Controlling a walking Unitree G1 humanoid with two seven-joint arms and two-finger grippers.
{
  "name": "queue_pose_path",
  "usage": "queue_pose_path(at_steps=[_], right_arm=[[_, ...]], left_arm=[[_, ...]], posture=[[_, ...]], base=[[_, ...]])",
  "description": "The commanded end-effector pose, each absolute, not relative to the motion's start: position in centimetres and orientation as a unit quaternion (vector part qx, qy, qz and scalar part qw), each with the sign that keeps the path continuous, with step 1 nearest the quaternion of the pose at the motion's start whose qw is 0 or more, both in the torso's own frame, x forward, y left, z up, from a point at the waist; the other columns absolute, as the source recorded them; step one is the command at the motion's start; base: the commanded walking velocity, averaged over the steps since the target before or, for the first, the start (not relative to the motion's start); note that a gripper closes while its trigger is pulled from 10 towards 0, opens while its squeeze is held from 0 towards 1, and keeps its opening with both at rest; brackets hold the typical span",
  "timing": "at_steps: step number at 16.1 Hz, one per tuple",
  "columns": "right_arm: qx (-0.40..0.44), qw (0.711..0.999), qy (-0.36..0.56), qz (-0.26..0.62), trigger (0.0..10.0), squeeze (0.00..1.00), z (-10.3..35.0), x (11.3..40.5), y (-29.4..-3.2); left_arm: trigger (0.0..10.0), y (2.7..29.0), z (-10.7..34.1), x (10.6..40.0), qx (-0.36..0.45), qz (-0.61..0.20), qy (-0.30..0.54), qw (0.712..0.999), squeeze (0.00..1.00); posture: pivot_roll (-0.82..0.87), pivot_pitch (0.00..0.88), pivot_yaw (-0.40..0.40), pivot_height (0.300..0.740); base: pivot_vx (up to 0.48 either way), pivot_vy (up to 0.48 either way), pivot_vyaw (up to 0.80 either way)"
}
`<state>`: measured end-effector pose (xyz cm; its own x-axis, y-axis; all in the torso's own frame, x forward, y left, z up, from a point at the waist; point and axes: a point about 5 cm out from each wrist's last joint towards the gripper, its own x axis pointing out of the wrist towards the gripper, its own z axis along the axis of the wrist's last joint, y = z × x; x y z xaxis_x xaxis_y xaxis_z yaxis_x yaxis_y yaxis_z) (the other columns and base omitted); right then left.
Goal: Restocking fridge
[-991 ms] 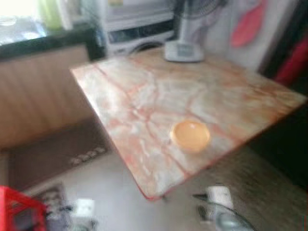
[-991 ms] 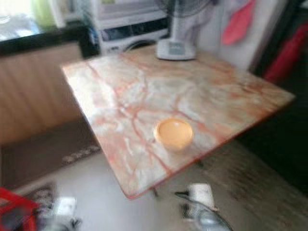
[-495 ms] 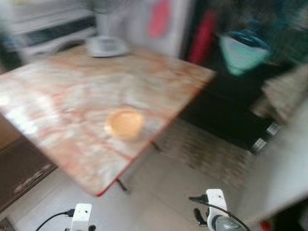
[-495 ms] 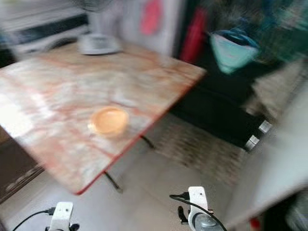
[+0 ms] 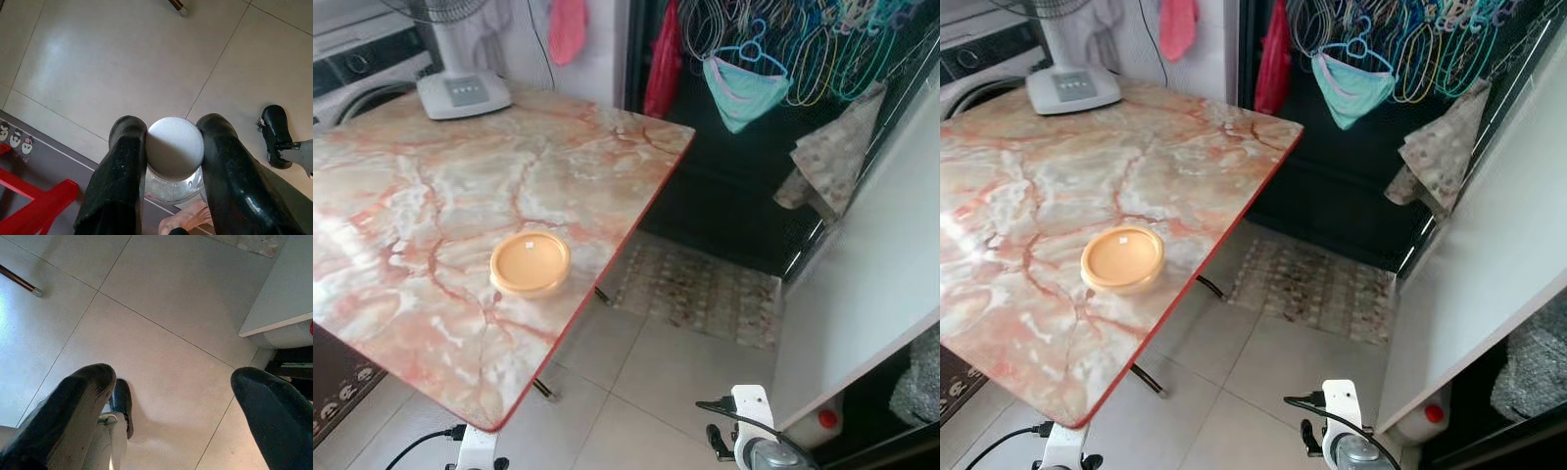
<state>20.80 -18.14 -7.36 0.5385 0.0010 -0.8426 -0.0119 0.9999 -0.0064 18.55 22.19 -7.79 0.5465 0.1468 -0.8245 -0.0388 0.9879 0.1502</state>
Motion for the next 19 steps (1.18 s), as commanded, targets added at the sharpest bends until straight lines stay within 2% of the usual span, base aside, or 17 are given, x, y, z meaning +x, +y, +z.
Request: queue_pose_path(at_steps=[1, 3, 12, 19], right_arm=[[-0.005, 0.877, 0.48, 0.005, 10.0, 0.0, -7.23, 21.06, -18.1], [-0.005, 0.878, 0.479, 0.005, 10.0, 0.0, -7.23, 21.05, -18.09], [-0.004, 0.877, 0.48, 0.005, 10.0, 0.0, -7.28, 20.97, -18.02], [0.004, 0.881, 0.474, 0.002, 10.0, 0.0, -7.22, 21.05, -18.07]], left_arm=[[10.0, 22.38, -7.81, 18.42, 0.069, 0.045, 0.476, 0.875, 0.0], [10.0, 22.44, -7.83, 18.38, 0.078, 0.043, 0.481, 0.872, 0.0], [10.0, 22.44, -7.86, 18.3, 0.071, 0.043, 0.48, 0.873, 0.0], [10.0, 22.35, -7.86, 18.35, 0.071, 0.04, 0.48, 0.874, 0.0]], posture=[[0.08, 0.0, -0.017, 0.74], [0.08, 0.0, -0.017, 0.74], [0.08, 0.0, -0.009, 0.74], [0.08, 0.0, -0.015, 0.74]], base=[[0.0, 0.0, -0.8], [0.0, -0.379, -0.8], [0.0, 0.0, -0.79], [0.0, 0.0, 0.0]])
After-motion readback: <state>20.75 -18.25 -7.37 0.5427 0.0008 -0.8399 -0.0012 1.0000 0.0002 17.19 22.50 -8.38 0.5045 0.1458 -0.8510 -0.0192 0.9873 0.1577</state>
